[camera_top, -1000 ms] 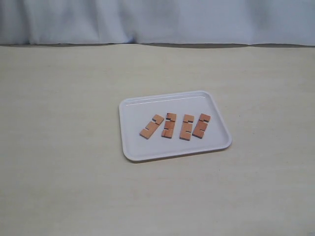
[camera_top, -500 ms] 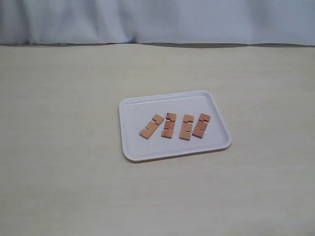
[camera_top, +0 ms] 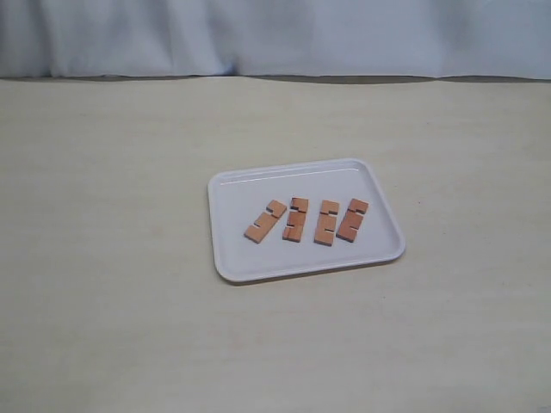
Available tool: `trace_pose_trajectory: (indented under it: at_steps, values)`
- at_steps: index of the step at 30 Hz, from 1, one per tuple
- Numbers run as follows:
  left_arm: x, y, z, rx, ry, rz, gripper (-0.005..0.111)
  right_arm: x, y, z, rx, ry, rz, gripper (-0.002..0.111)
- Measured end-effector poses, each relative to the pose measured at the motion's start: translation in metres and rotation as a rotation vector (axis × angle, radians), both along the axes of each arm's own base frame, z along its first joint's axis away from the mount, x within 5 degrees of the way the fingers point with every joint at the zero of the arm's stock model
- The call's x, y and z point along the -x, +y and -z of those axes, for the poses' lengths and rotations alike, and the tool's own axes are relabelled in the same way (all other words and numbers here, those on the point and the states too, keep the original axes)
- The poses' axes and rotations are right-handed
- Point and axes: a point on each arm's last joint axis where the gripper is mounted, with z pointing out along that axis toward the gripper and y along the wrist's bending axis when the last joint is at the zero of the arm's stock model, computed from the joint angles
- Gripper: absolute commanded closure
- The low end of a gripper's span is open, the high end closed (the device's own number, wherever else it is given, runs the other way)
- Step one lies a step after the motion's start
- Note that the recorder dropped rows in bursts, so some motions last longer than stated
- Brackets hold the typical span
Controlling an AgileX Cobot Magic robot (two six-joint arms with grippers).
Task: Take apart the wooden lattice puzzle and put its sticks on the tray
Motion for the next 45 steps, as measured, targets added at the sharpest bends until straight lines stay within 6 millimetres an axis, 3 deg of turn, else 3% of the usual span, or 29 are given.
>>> trace_pose_trajectory:
  at_steps: [9, 45]
  values:
    - [0.003, 0.001, 0.022, -0.148, 0.221, 0.010, 0.107, 0.000, 0.000, 0.000, 0.000, 0.000, 0.000, 0.104]
    - [0.003, 0.001, 0.023, -0.158, 0.226, 0.009, 0.107, 0.000, 0.000, 0.000, 0.000, 0.000, 0.000, 0.104]
